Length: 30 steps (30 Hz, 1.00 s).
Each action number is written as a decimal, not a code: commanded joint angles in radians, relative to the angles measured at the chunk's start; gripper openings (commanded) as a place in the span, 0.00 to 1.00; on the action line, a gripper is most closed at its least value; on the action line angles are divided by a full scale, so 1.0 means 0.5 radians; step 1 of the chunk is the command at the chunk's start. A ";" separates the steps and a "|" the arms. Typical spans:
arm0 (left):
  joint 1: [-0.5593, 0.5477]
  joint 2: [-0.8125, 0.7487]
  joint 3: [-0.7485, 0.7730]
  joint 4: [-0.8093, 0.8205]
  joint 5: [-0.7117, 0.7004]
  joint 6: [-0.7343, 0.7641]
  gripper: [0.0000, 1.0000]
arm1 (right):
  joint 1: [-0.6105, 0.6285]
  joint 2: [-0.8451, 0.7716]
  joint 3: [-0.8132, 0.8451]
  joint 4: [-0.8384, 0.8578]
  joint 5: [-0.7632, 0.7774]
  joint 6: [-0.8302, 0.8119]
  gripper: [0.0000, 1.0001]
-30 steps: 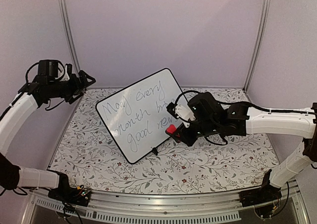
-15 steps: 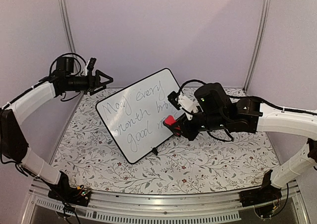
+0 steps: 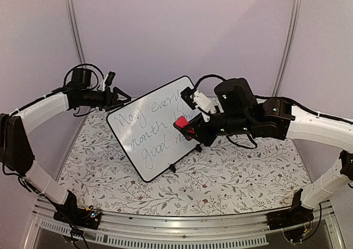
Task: Erase the whiteboard
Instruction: Pick up the whiteboard from the center of the board.
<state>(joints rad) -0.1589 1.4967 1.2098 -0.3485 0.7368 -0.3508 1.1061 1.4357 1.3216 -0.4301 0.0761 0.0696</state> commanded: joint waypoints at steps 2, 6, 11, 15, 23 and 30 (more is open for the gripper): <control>-0.029 0.052 -0.020 0.087 -0.022 0.017 0.56 | 0.035 0.120 0.185 -0.087 -0.023 -0.030 0.19; -0.049 0.046 -0.027 0.133 0.040 -0.007 0.33 | 0.044 0.213 0.317 -0.158 0.031 -0.028 0.19; -0.120 0.024 -0.039 0.151 0.016 -0.037 0.24 | 0.053 0.335 0.473 -0.204 0.102 -0.013 0.19; -0.172 0.000 -0.097 0.193 0.005 -0.071 0.24 | 0.060 0.429 0.575 -0.217 0.145 -0.047 0.19; -0.218 -0.084 -0.223 0.344 0.027 -0.159 0.00 | 0.065 0.645 0.759 -0.138 0.199 -0.226 0.19; -0.316 -0.156 -0.344 0.503 0.045 -0.263 0.00 | 0.124 0.784 0.822 -0.015 0.179 -0.247 0.19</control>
<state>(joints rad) -0.2710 1.4582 1.0756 -0.1749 0.7406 -0.4538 1.1393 1.7824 1.6833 -0.4789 0.1638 -0.0284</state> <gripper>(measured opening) 0.025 0.243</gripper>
